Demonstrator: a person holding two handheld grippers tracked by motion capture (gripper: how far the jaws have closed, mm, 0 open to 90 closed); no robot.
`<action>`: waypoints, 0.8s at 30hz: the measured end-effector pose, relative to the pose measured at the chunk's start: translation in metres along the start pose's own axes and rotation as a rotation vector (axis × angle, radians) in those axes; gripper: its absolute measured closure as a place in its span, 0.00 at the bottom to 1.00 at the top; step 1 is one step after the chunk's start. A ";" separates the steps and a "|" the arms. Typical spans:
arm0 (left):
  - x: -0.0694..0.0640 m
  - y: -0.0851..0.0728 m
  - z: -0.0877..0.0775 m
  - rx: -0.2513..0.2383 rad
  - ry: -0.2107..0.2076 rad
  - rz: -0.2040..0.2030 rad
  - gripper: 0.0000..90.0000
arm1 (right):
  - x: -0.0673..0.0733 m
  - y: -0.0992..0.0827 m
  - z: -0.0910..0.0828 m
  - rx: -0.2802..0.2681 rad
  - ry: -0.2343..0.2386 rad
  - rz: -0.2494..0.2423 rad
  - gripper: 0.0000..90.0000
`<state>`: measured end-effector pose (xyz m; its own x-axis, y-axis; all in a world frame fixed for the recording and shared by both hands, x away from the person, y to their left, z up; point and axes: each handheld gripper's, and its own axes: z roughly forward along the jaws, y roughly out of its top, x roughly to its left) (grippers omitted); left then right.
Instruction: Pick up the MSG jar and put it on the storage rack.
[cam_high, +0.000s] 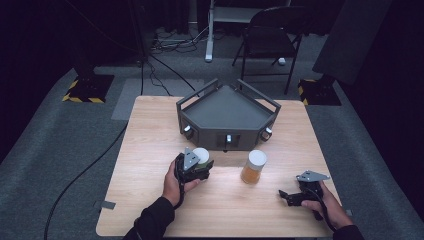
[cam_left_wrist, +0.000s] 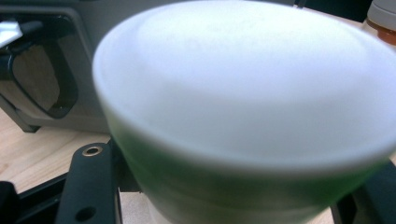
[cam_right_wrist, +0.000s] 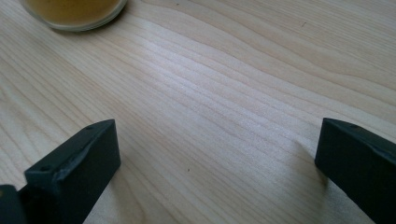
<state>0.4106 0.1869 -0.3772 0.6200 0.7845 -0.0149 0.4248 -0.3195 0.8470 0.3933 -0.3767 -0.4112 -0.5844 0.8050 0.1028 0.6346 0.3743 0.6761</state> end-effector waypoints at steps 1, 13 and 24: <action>0.001 0.002 -0.001 0.002 0.001 -0.003 0.39 | 0.000 0.000 0.000 0.000 0.000 0.000 0.00; 0.008 0.011 -0.012 -0.026 -0.008 -0.020 0.39 | 0.000 0.000 0.000 0.000 0.001 -0.001 0.00; 0.003 0.026 -0.021 -0.064 0.016 -0.046 0.39 | 0.000 0.000 0.000 0.000 0.001 -0.001 0.00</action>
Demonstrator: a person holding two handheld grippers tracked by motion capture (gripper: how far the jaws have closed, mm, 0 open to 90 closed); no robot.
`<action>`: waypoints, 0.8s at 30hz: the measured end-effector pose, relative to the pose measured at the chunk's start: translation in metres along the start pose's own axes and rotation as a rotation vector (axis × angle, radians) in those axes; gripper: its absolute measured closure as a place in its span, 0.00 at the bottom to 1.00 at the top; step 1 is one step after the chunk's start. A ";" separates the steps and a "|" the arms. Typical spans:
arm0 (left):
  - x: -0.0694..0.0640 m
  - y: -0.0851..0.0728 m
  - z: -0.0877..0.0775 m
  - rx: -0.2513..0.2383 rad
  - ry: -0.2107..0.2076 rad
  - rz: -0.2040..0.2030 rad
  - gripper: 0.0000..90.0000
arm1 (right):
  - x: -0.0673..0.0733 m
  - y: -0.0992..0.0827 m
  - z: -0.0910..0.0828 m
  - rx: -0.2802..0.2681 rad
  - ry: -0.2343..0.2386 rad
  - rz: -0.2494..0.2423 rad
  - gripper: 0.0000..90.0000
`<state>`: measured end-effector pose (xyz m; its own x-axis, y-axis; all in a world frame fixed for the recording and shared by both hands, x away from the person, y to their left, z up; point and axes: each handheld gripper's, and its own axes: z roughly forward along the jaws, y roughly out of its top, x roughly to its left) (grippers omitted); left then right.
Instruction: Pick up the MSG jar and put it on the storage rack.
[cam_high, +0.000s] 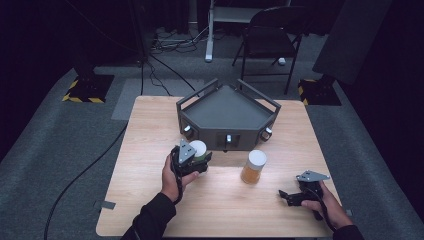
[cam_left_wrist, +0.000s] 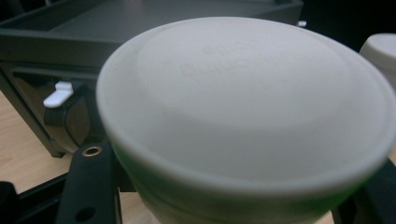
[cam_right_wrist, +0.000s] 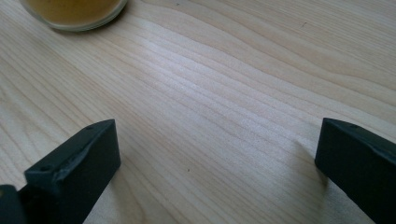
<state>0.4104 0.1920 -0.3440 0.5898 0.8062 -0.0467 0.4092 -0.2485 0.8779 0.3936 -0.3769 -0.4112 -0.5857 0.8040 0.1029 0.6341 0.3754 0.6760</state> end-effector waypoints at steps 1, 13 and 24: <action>0.000 0.001 -0.001 -0.009 -0.002 0.001 0.39 | 0.000 0.000 0.000 0.000 0.000 0.000 0.00; 0.001 0.023 -0.007 -0.043 -0.020 0.057 0.39 | 0.000 0.000 0.000 0.000 0.000 0.000 0.00; 0.004 0.045 -0.012 -0.101 -0.005 0.021 0.38 | 0.000 0.000 0.000 0.000 0.000 0.000 0.00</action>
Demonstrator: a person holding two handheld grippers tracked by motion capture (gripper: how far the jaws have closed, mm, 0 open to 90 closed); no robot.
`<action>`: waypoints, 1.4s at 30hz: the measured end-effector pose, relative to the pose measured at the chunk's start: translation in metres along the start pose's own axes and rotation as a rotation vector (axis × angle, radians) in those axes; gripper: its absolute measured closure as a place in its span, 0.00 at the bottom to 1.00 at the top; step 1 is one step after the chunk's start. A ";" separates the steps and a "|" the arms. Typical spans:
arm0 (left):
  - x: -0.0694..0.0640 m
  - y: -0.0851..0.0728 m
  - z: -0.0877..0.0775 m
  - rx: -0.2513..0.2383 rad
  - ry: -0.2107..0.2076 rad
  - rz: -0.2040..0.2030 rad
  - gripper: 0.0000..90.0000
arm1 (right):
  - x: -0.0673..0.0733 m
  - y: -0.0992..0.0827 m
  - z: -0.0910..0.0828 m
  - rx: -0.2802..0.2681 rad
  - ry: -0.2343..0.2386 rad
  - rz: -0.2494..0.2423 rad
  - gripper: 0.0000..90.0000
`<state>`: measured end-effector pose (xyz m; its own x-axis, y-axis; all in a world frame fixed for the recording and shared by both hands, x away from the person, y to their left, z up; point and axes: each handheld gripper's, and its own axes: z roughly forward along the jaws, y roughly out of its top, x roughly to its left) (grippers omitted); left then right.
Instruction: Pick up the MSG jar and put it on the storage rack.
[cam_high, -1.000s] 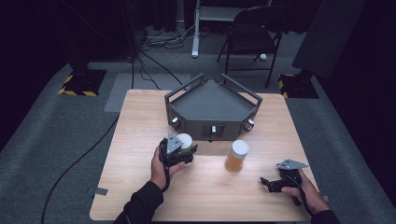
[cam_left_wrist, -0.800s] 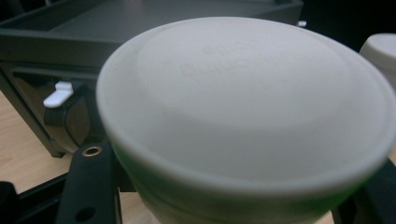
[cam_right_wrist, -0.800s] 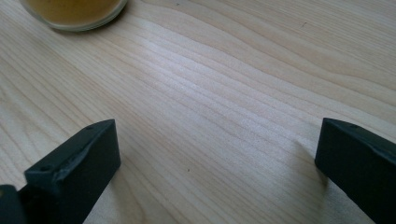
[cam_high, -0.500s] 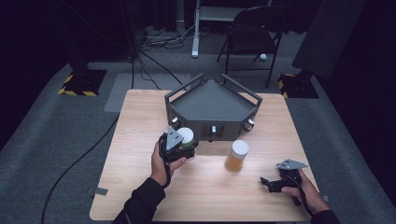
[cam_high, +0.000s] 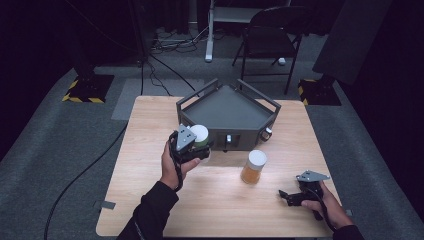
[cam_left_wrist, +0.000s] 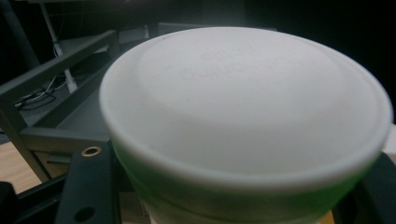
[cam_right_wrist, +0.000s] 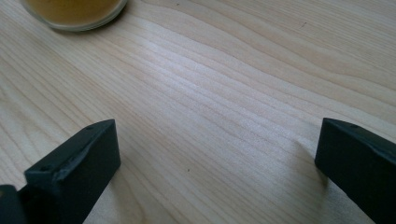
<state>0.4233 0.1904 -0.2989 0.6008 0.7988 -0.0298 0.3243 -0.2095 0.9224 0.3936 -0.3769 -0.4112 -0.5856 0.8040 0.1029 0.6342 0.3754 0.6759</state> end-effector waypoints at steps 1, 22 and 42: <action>0.000 0.002 0.000 -0.001 0.002 0.001 0.38 | 0.000 0.000 0.000 0.000 0.000 0.000 0.00; 0.003 0.051 0.017 -0.036 -0.037 0.032 0.38 | 0.000 0.000 0.000 0.000 0.000 0.000 0.00; 0.018 0.074 0.049 -0.040 0.013 0.032 0.38 | 0.000 0.000 0.000 0.000 0.000 0.000 0.00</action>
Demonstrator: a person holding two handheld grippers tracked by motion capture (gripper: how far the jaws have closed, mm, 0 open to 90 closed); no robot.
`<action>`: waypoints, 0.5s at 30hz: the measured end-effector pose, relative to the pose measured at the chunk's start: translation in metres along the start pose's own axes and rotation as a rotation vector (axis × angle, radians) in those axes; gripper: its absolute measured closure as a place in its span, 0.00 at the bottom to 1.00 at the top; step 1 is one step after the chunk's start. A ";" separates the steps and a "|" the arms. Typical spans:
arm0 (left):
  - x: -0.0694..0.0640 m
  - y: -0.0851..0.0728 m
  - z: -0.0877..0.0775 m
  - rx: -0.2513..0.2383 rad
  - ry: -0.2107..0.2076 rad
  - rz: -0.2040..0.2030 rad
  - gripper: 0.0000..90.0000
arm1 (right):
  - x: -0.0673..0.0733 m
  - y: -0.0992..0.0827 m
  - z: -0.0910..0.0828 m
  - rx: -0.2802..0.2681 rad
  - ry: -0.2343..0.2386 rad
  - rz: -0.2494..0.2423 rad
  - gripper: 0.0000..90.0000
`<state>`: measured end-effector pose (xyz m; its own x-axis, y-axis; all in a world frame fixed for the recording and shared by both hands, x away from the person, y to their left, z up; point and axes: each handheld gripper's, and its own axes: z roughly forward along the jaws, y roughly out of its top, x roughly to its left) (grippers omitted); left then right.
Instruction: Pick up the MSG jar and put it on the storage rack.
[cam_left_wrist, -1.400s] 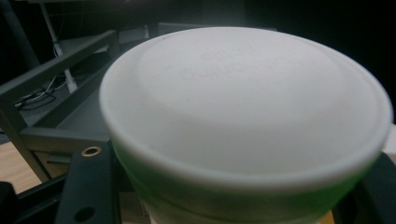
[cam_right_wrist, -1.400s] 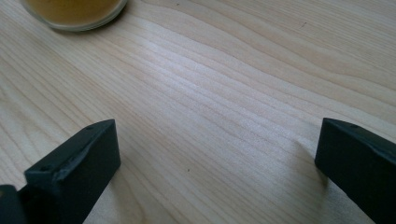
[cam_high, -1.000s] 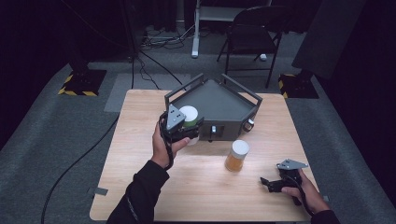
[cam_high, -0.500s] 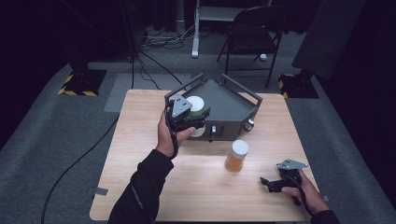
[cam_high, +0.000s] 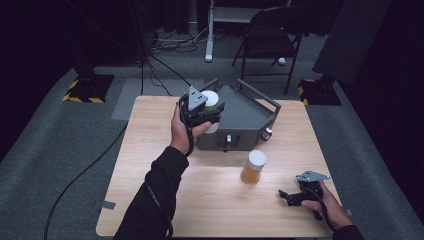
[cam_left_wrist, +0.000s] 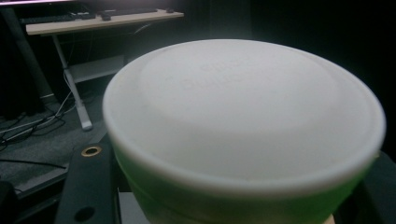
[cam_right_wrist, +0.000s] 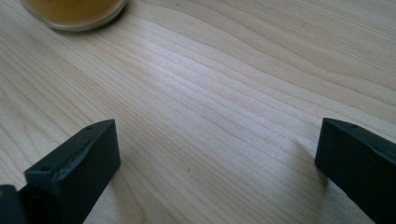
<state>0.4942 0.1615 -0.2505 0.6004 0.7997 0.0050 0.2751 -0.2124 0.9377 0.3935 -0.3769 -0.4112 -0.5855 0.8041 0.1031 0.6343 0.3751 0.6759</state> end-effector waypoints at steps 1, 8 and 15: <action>0.001 0.000 0.002 -0.005 0.001 -0.002 0.38 | 0.000 0.000 0.000 0.000 0.000 0.000 0.00; 0.003 0.002 0.015 -0.011 0.013 -0.010 0.38 | 0.000 0.000 0.000 0.000 0.000 0.000 0.00; 0.001 0.008 0.027 -0.006 0.023 0.001 0.38 | 0.000 0.000 0.000 0.000 0.000 0.000 0.00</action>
<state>0.5175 0.1456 -0.2523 0.5831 0.8123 0.0136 0.2700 -0.2095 0.9398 0.3935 -0.3769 -0.4112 -0.5857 0.8040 0.1033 0.6341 0.3751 0.6761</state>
